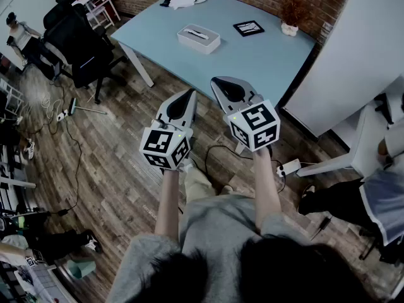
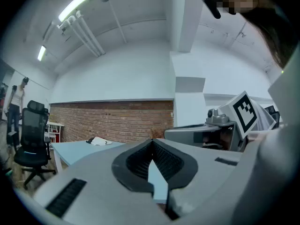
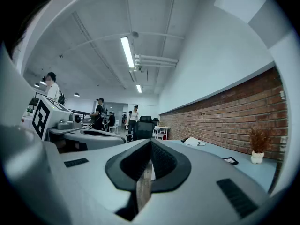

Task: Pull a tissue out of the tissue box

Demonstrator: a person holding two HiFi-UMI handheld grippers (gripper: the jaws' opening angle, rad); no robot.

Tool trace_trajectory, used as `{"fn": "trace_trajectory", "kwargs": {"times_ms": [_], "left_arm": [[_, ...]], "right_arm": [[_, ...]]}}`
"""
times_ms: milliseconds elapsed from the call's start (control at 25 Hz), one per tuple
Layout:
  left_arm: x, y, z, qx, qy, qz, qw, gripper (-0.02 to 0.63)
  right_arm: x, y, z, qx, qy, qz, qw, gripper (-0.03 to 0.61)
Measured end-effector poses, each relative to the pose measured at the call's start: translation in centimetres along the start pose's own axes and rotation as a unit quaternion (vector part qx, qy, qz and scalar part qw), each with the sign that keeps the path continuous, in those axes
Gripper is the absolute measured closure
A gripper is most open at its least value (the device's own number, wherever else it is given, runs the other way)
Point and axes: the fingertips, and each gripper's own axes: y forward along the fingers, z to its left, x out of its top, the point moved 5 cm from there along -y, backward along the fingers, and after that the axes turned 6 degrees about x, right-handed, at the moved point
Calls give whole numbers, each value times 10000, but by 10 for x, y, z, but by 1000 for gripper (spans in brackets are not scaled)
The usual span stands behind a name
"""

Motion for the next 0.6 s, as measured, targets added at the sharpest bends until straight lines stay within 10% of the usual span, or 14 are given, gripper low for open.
{"fn": "trace_trajectory", "kwargs": {"times_ms": [600], "left_arm": [[-11,5,14,107,-25,253,9996,611]], "right_arm": [[-17,14,-6,-63,128,258,9996,580]]}}
